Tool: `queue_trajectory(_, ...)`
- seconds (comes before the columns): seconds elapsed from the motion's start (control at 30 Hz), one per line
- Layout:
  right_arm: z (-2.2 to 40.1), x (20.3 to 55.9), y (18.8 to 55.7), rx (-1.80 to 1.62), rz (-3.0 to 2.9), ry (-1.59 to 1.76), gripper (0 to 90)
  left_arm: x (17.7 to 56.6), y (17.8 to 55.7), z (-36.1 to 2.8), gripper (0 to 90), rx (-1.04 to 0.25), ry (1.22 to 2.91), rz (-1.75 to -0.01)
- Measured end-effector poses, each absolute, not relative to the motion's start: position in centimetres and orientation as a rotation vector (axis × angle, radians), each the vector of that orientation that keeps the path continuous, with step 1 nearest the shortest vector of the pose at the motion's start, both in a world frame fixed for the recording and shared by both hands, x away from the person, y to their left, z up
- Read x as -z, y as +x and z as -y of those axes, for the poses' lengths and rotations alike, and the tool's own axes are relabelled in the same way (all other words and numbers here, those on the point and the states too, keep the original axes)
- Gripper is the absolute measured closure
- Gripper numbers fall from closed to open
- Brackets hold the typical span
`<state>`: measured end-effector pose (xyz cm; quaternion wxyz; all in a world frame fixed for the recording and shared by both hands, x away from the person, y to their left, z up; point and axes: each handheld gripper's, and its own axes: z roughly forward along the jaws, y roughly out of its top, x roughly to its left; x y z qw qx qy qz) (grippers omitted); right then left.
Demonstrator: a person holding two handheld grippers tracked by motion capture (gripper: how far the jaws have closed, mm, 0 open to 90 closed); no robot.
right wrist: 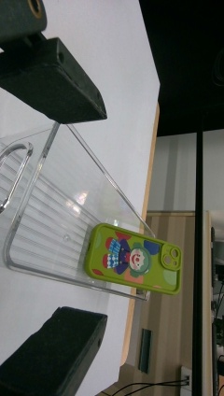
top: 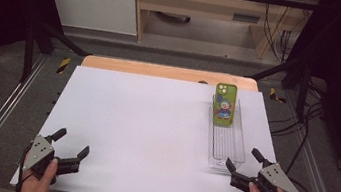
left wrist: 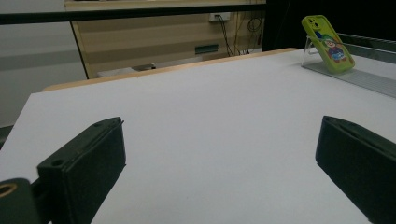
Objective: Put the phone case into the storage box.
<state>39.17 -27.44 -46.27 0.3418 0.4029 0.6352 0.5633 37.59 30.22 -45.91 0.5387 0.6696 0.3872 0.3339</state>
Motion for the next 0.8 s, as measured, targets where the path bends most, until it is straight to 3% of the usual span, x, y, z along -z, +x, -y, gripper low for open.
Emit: queue_trajectory(0.8, 26.8, 47.1, 40.0, -1.474, -1.69, 0.99, 4.5, 45.8, 37.6, -29.1, 1.1, -0.741, 1.549, -0.824)
